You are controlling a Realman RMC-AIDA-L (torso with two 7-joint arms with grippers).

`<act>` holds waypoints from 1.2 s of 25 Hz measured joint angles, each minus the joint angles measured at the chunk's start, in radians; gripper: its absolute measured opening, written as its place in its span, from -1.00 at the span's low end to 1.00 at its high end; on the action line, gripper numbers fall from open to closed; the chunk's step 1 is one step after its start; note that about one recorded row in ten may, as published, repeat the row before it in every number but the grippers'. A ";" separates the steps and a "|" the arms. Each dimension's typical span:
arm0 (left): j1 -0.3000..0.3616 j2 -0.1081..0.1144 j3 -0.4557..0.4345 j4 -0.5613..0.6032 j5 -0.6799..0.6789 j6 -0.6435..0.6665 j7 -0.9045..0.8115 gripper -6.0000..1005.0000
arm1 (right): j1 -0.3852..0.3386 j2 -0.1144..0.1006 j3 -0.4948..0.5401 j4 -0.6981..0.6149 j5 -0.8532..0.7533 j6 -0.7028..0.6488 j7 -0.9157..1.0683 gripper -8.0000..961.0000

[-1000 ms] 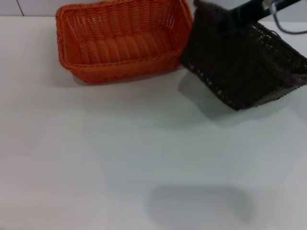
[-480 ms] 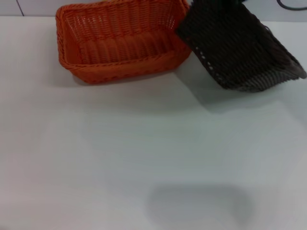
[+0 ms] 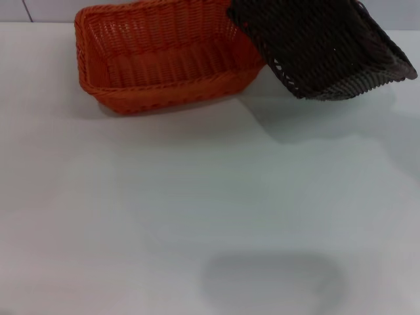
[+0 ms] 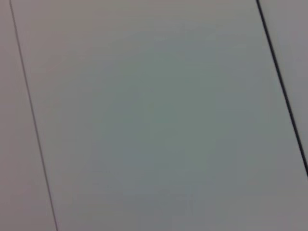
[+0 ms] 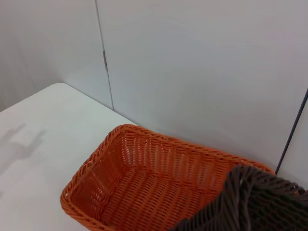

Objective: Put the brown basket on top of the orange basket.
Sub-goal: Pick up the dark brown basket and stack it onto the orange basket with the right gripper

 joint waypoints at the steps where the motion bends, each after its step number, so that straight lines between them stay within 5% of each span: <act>1: 0.000 0.000 0.000 0.000 0.003 0.000 0.000 0.43 | 0.000 0.000 -0.005 -0.008 0.002 0.000 -0.003 -0.61; 17: -0.003 -0.006 0.000 0.001 0.008 -0.001 0.001 0.43 | 0.014 0.000 -0.056 -0.234 0.004 -0.048 -0.056 -0.61; 24: -0.004 -0.013 0.003 0.003 0.008 0.000 0.001 0.43 | 0.000 0.001 -0.288 -0.230 -0.003 0.037 -0.255 -0.61; 30: -0.003 -0.021 0.003 0.003 0.008 0.003 0.002 0.42 | -0.033 0.004 -0.515 -0.226 -0.056 0.131 -0.616 -0.61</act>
